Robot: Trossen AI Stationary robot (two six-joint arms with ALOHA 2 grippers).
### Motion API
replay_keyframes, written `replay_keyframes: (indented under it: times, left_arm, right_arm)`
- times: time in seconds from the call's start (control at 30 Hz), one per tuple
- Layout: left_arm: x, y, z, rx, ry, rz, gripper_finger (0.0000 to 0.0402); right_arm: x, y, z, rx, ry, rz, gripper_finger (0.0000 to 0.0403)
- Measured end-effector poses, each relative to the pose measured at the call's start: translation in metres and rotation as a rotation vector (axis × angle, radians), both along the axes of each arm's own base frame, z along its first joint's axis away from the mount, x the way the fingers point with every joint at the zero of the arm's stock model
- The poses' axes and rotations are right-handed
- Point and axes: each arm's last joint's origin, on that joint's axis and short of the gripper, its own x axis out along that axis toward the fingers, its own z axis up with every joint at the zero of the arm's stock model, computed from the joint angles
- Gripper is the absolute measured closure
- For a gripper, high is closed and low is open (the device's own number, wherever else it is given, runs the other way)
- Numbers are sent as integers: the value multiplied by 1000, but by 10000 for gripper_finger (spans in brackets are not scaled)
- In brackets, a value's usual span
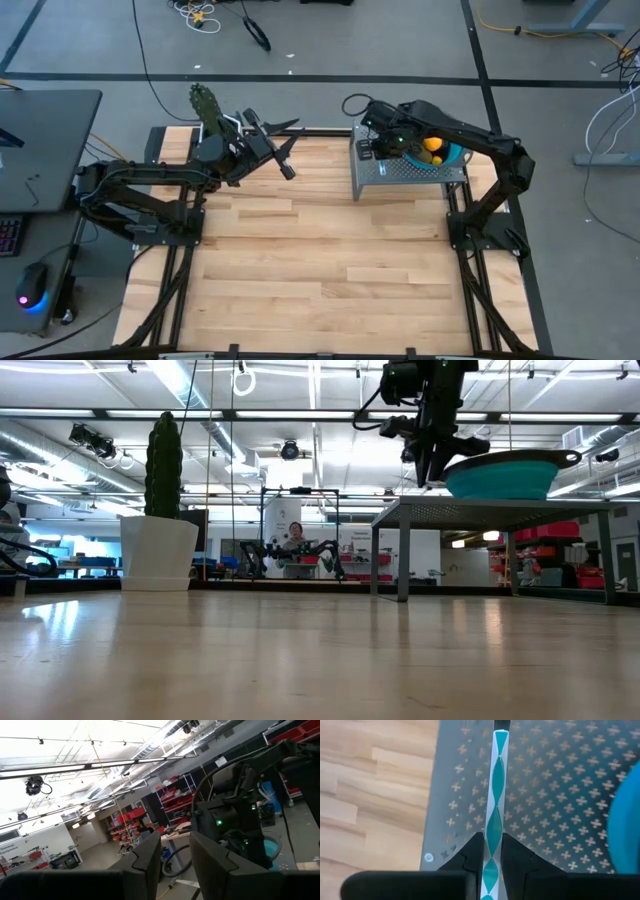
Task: Pick & Place Fruit
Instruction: Put the knife to the left of the blue strainer bowl on the shelf
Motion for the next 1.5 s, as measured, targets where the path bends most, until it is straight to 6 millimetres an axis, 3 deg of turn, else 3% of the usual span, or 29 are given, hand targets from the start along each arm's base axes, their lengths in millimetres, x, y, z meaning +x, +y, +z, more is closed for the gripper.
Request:
replay_keyframes:
  times: [1.5]
  left_arm:
    - [0,-1,0,0,3,-3,290]
  right_arm:
    - [-1,-2,0,-36,13,42,335]
